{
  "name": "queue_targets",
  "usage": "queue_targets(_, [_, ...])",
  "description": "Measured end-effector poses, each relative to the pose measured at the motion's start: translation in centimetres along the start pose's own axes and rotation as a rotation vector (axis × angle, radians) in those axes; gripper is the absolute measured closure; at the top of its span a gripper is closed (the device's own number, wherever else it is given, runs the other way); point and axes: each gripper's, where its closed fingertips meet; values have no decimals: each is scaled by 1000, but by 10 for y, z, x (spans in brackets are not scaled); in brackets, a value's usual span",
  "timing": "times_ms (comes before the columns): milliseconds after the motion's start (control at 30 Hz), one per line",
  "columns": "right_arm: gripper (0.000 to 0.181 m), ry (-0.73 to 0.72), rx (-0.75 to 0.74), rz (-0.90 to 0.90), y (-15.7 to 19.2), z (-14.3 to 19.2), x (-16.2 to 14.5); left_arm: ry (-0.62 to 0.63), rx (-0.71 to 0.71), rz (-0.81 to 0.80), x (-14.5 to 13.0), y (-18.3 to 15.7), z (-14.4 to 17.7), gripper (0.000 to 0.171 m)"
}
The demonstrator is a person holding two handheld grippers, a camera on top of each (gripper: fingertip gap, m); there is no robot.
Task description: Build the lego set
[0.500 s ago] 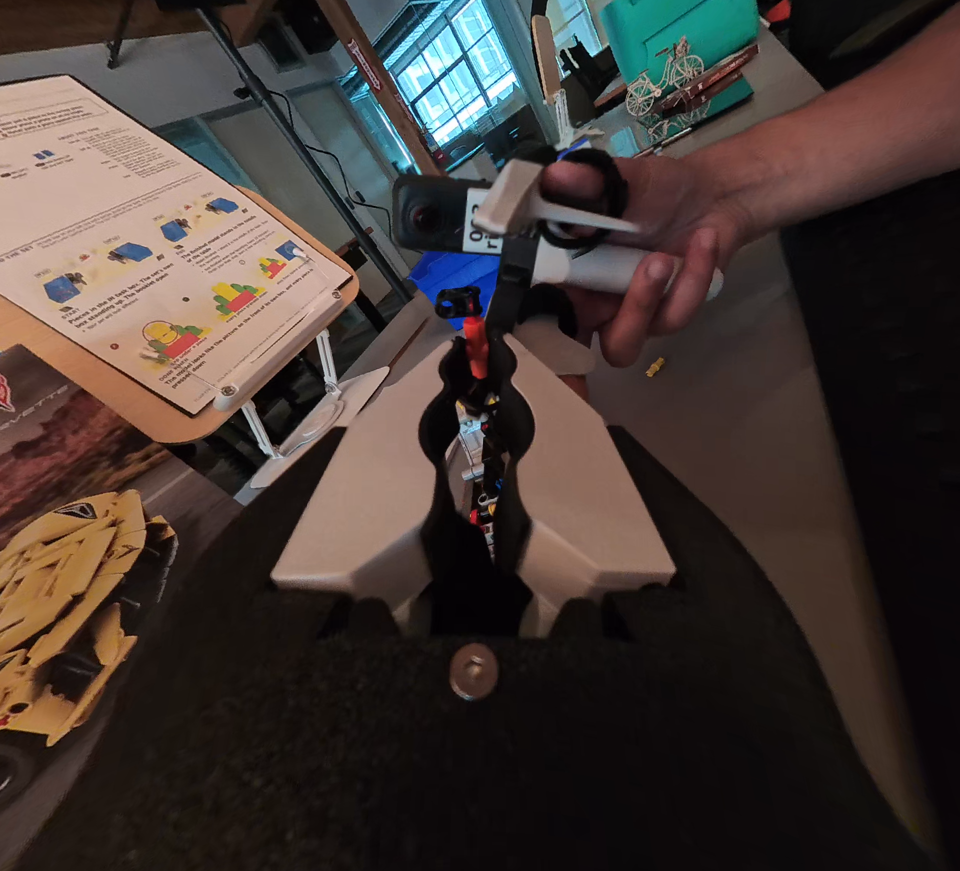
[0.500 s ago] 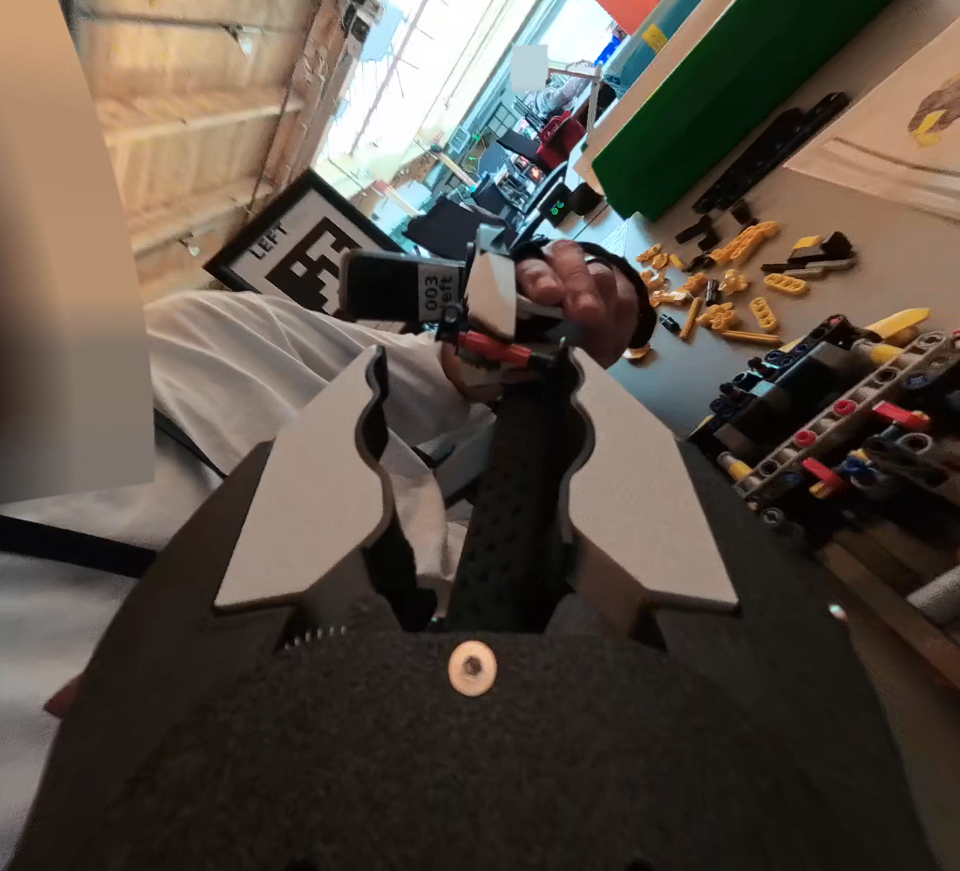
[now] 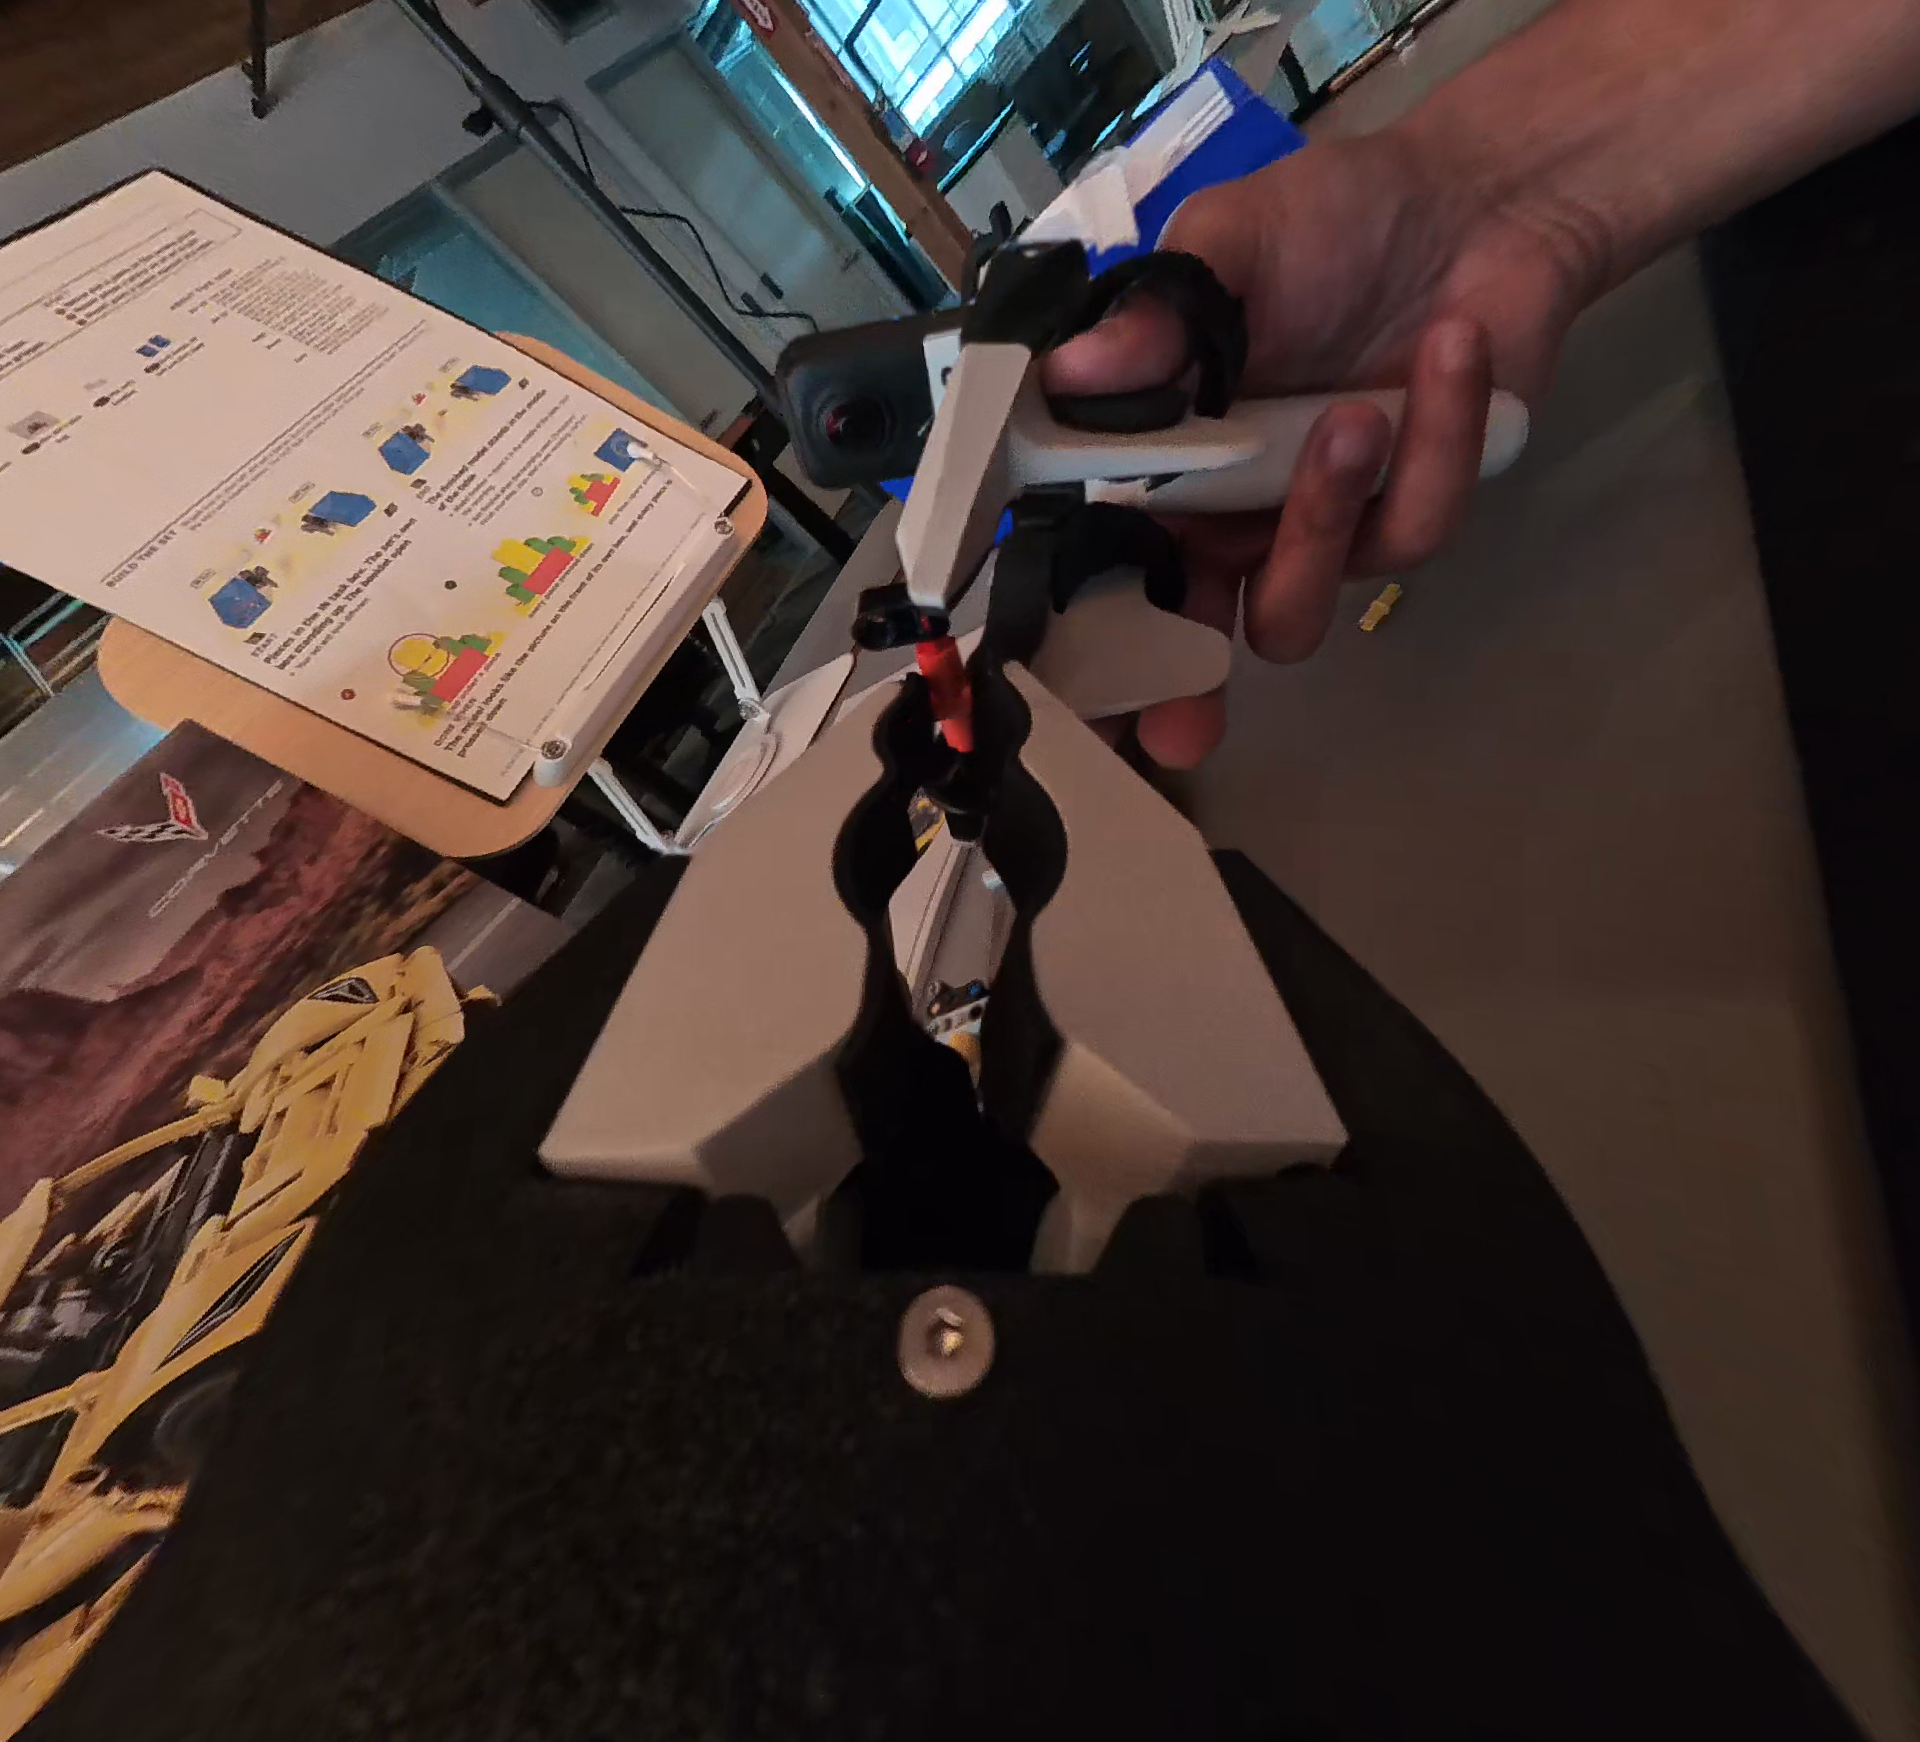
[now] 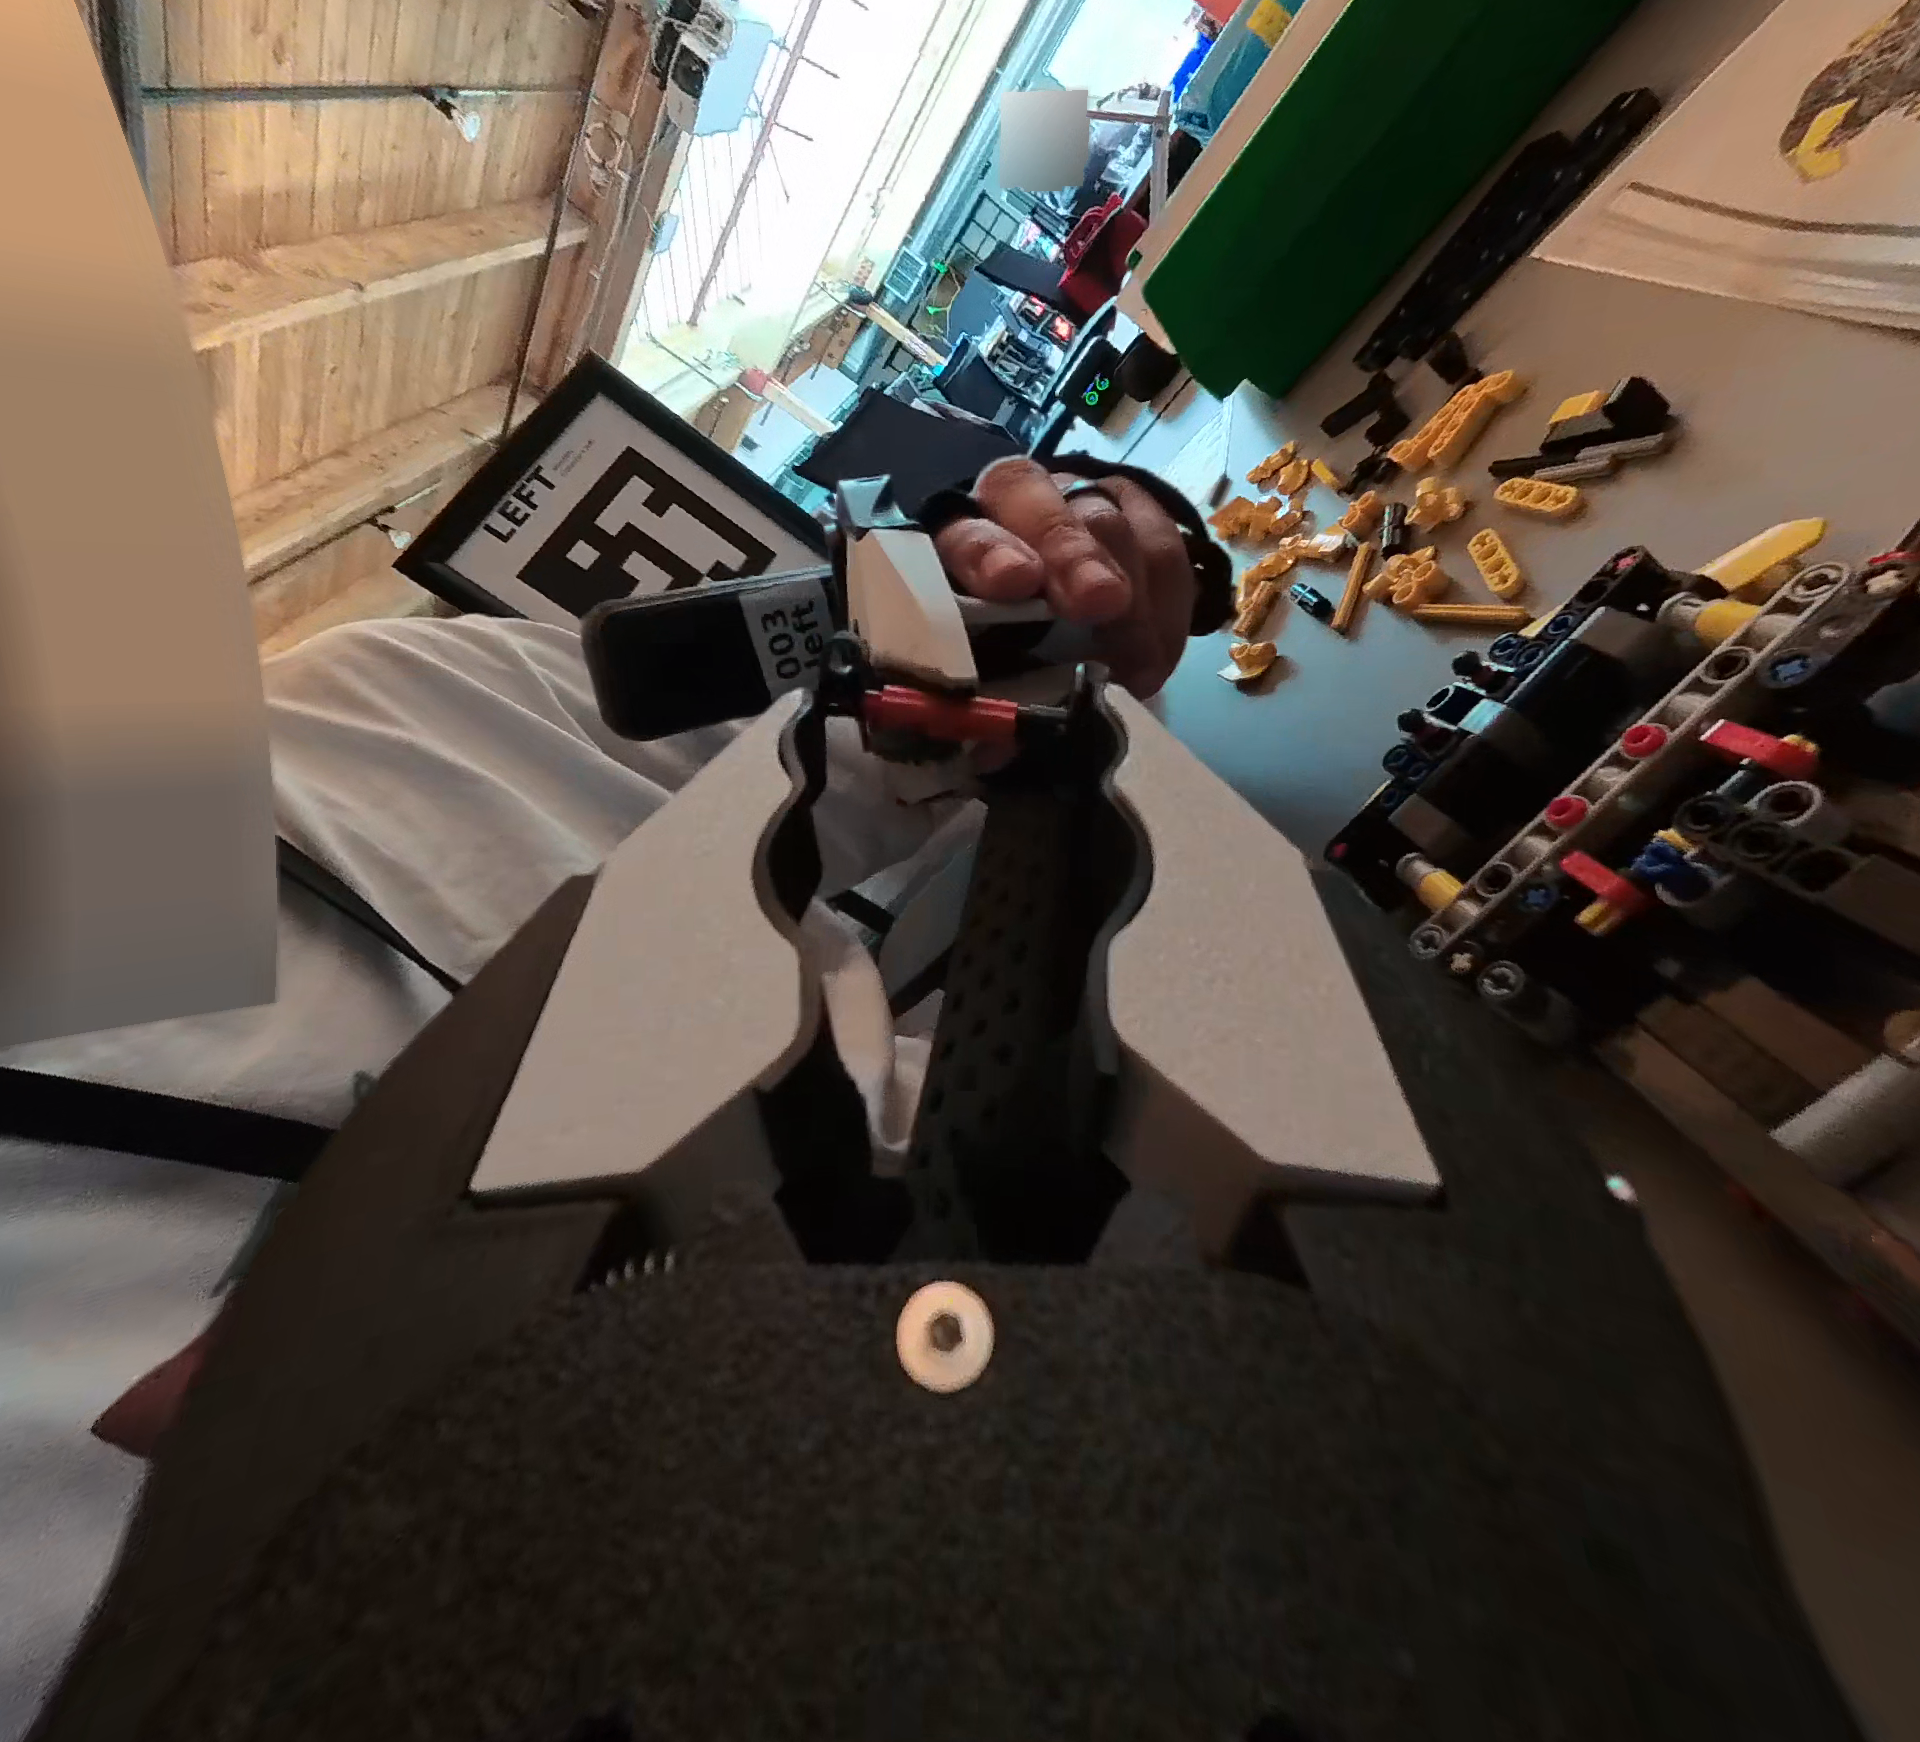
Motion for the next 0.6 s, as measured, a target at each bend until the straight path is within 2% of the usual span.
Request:
queue_targets(200, [136, 12, -11, 21, -1, 0, -4, 33, 33, -78, 1, -3, 1, 167])
queue_targets(267, [136, -1, 4, -2, -1, 0, -2, 30, 31, -52, 0, -1, 0, 167])
queue_targets(367, [136, -8, -32, 84, 2, 0, 2, 9, 46, -65, 6, 3, 1, 167])
queue_targets(500, [132, -28, 0, 116, 12, 7, 12, -42, 52, 69, 12, 13, 4, 167])
queue_targets(600, [128, -135, -111, 294, 8, 23, 30, -153, 14, 375, 13, 30, 11, 167])
Point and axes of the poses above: each gripper's, where its closed fingertips meet, z back along the fingers, x out of its top, y = z × x across the jaws, and after that the axes turned 6 degrees about -x, right-handed
